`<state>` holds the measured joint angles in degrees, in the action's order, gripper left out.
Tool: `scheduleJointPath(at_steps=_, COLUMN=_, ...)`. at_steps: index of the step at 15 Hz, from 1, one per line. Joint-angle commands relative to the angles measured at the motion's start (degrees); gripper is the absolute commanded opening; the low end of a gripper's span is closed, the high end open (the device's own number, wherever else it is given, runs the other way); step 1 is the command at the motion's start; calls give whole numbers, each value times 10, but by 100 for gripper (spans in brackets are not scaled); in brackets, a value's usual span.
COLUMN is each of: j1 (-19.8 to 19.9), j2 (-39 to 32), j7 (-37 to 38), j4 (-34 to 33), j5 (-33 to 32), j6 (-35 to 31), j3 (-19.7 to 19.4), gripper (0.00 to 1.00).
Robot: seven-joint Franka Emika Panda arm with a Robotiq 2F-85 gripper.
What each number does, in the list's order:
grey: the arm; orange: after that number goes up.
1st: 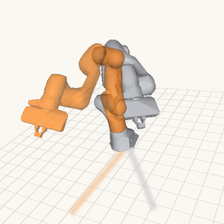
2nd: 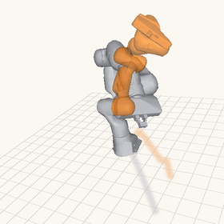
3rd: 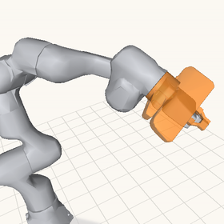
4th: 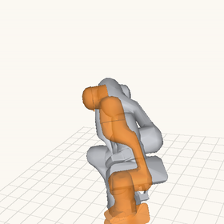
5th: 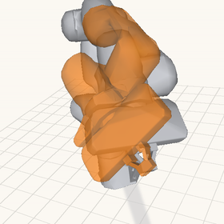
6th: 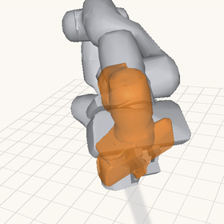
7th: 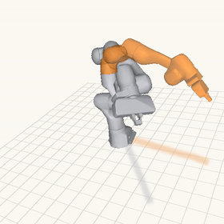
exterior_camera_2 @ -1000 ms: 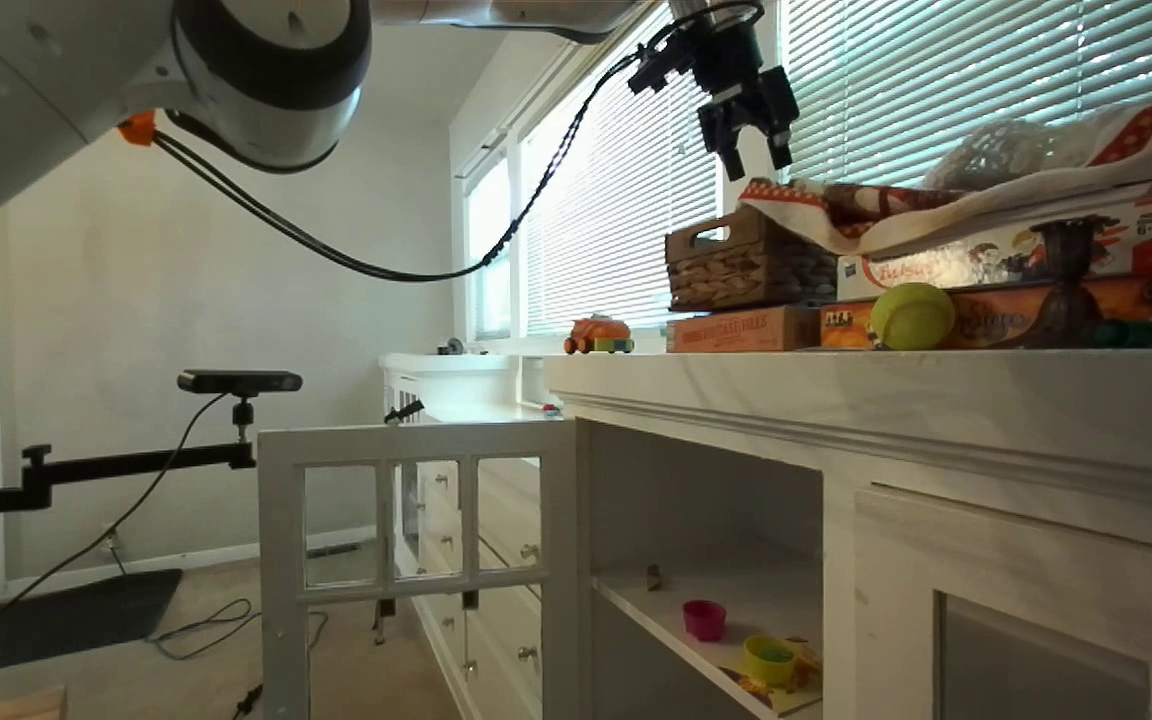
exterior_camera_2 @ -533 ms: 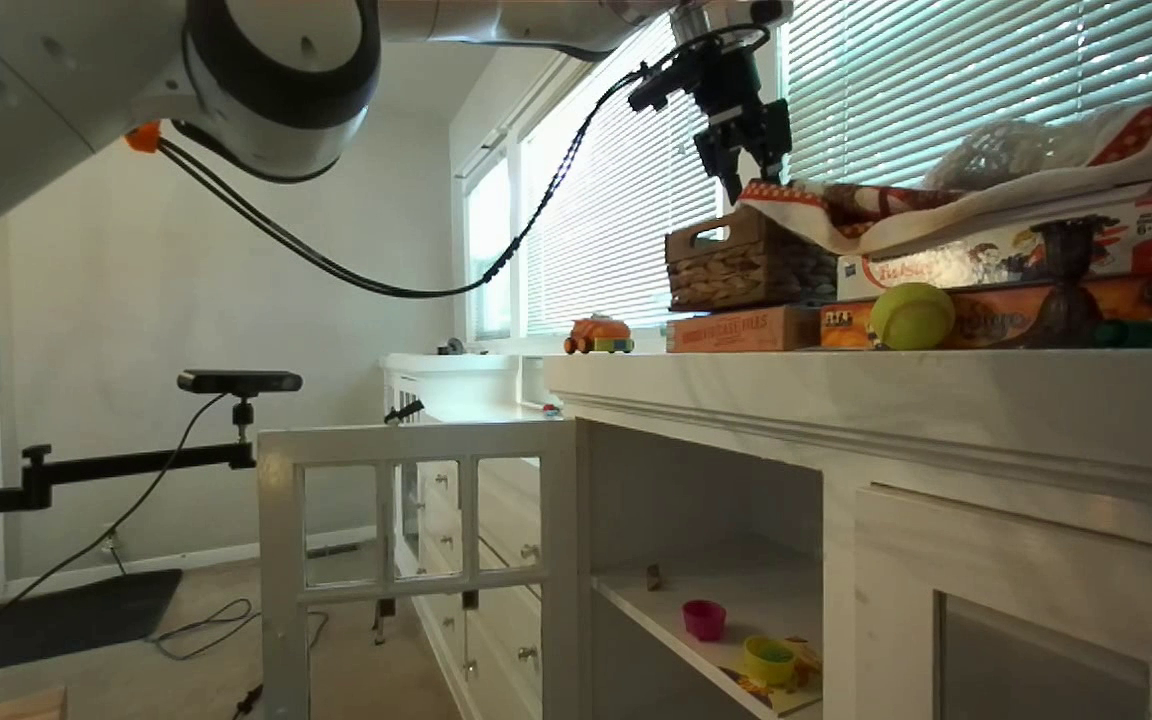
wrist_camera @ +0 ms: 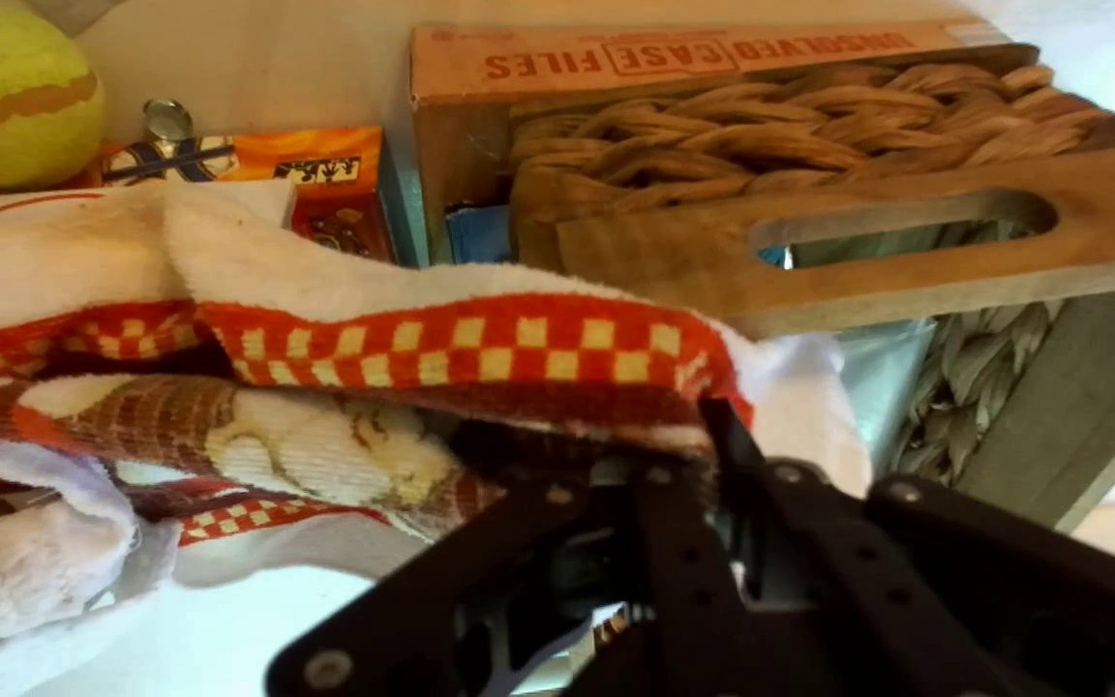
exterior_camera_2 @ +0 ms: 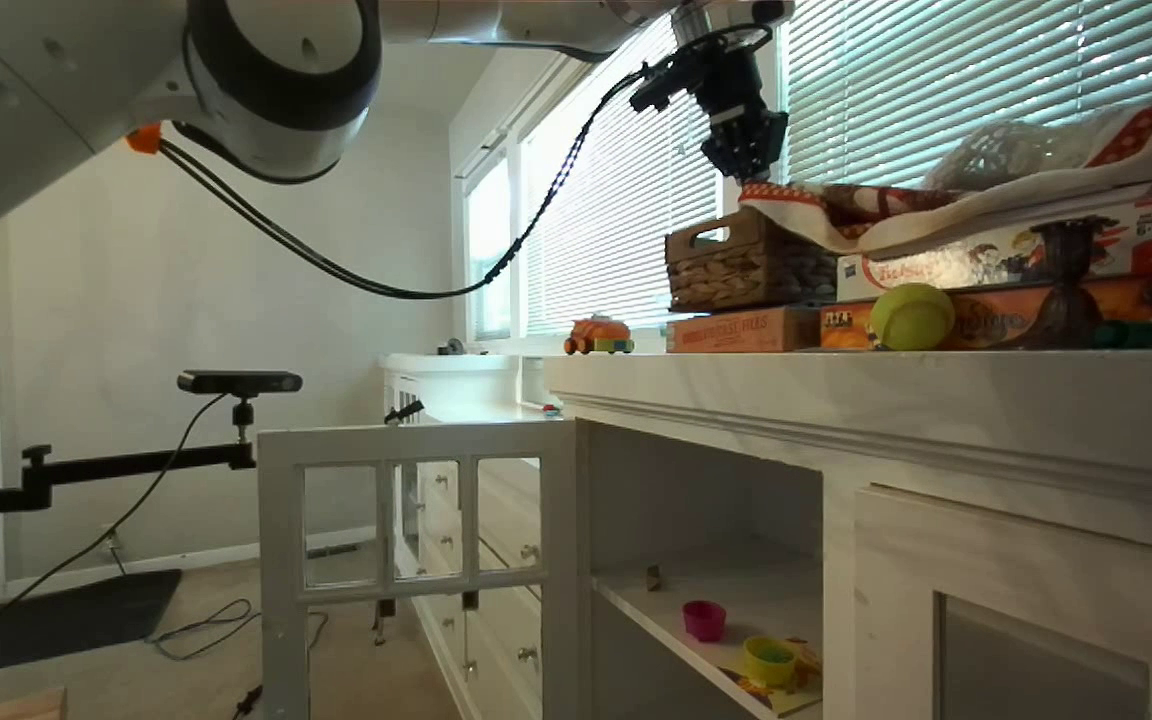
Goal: Remove the cloth from the basket
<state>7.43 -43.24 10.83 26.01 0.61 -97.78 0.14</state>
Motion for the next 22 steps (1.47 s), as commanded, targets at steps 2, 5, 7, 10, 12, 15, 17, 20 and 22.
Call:
scheduleJointPath(at_steps=2, j1=9, j2=17, j7=-8, j4=-3, j5=15, j6=-25, j3=-3, gripper=0)
scheduleJointPath(at_steps=5, j1=22, j2=38, j7=-7, j4=-2, j5=16, j6=-47, j3=-6, gripper=1)
scheduleJointPath(at_steps=7, j1=34, j2=50, j7=-7, j4=-4, j5=16, j6=-64, j3=-9, gripper=1)
scheduleJointPath(at_steps=10, j1=57, j2=62, j7=-3, j4=-7, j5=18, j6=-84, j3=-15, gripper=1)
scheduleJointPath(at_steps=12, j1=73, j2=64, j7=4, j4=-8, j5=18, j6=-99, j3=-19, gripper=1)
scheduleJointPath(at_steps=15, j1=94, j2=64, j7=24, j4=-7, j5=14, j6=-124, j3=-30, gripper=1)
scheduleJointPath(at_steps=17, j1=103, j2=64, j7=43, j4=-8, j5=11, j6=-145, j3=-40, gripper=1)
scheduleJointPath(at_steps=20, j1=110, j2=62, j7=70, j4=-8, j5=3, j6=-182, j3=-56, gripper=1)
scheduleJointPath(at_steps=22, j1=112, j2=61, j7=88, j4=-7, j5=-1, j6=-203, j3=-66, gripper=1)
